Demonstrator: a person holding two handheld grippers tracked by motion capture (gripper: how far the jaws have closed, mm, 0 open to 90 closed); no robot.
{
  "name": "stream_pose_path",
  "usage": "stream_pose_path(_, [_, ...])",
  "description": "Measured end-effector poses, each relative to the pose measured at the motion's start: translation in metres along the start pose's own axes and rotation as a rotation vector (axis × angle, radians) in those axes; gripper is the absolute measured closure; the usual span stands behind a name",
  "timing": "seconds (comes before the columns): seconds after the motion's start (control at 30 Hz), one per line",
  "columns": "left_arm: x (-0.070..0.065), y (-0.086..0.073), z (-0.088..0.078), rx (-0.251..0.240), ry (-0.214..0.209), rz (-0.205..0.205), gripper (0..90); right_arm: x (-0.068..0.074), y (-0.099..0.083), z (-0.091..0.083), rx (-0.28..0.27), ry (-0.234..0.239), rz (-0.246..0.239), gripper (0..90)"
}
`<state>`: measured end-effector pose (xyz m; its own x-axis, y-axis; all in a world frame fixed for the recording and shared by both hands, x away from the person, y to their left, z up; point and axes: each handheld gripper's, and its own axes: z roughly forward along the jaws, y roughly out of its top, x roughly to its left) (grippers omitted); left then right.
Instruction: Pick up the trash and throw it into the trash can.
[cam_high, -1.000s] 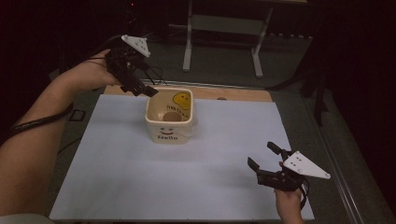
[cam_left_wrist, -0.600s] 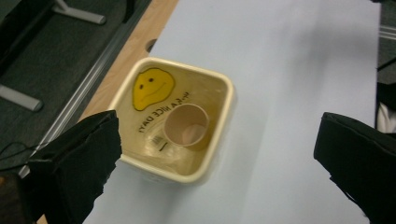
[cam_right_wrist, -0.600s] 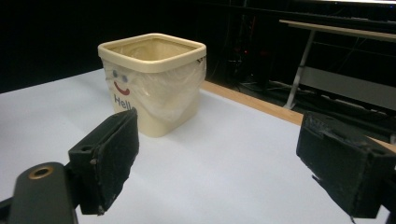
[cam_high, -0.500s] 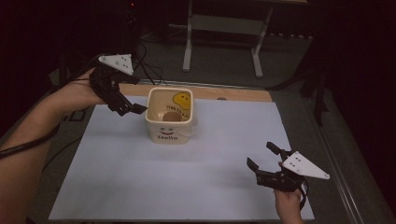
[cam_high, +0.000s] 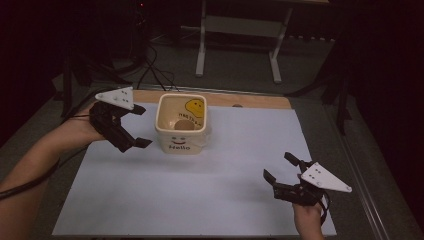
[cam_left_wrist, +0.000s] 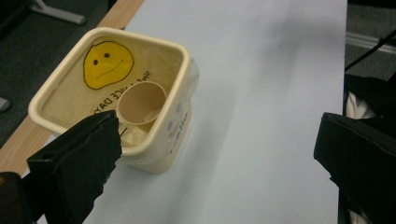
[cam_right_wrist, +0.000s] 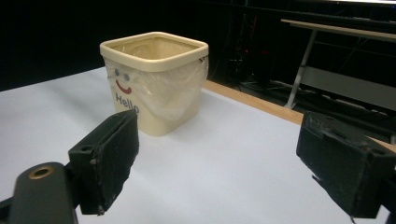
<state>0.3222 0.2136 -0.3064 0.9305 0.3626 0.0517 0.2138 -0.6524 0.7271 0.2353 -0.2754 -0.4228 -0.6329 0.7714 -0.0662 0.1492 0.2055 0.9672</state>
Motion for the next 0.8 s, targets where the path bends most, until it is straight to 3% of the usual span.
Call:
stream_pose_path(0.5, [-0.027,-0.048,0.011,-0.030,-0.004,-0.047,1.7,0.000,0.000,-0.001,-0.007,-0.001,0.001,13.0])
stream_pose_path(0.8, [-0.043,-0.068,0.017,-0.038,-0.006,-0.081,1.7,0.000,-0.001,0.001,0.004,0.000,-0.003,13.0])
